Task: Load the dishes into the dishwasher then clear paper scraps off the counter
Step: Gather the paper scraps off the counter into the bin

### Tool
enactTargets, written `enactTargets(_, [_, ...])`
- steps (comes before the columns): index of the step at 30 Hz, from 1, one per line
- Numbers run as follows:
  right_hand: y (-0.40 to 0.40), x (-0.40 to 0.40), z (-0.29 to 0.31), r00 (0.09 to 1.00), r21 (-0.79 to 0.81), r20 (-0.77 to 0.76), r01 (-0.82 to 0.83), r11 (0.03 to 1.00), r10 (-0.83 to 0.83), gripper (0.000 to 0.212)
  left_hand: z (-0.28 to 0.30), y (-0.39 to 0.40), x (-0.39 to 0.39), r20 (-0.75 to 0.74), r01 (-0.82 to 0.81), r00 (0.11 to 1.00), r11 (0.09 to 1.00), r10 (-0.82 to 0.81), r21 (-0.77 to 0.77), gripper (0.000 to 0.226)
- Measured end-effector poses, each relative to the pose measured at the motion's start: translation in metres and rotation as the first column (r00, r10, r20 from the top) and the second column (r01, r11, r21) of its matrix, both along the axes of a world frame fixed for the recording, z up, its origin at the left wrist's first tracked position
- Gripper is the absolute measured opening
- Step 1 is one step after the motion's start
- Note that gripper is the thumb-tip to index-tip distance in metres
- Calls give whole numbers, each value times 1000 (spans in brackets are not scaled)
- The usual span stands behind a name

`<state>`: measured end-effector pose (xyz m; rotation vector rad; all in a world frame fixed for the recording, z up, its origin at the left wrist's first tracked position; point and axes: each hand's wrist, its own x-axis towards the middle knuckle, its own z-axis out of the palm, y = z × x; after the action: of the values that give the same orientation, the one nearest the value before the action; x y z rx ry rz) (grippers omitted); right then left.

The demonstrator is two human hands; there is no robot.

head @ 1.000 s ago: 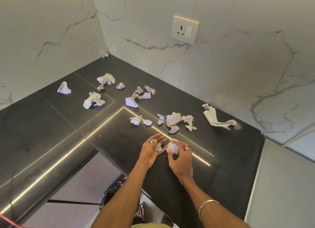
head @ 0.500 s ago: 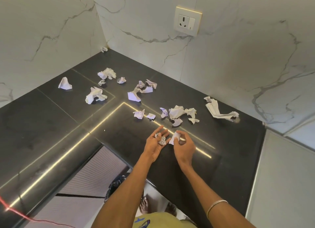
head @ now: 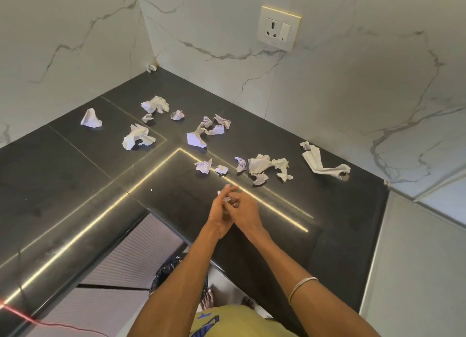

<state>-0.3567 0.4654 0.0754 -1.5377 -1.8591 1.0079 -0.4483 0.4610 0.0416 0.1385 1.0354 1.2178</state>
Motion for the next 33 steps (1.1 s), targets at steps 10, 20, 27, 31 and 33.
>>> enactTargets(10, [54,19,37,990,116,140,-3,993,-13,30,23,42,12,48,-165,984,982,170,-94,22])
enactTargets(20, [85,49,2,921,128,378,50,990,-96,38,22,44,17,84,-236,968,971,238,-32,19])
enactTargets(27, [78,56,-5,944,134,271,159,978,-191,17,17,45,18,121,-248,962,969,245,12,26])
enactTargets(31, [68,63,-1,966,108,116,220,969,-232,10,15,46,20,84,-237,968,971,235,14,32])
enactTargets(33, [65,63,3,968,120,42,240,963,-246,12,14,45,20,72,-228,972,973,225,28,34])
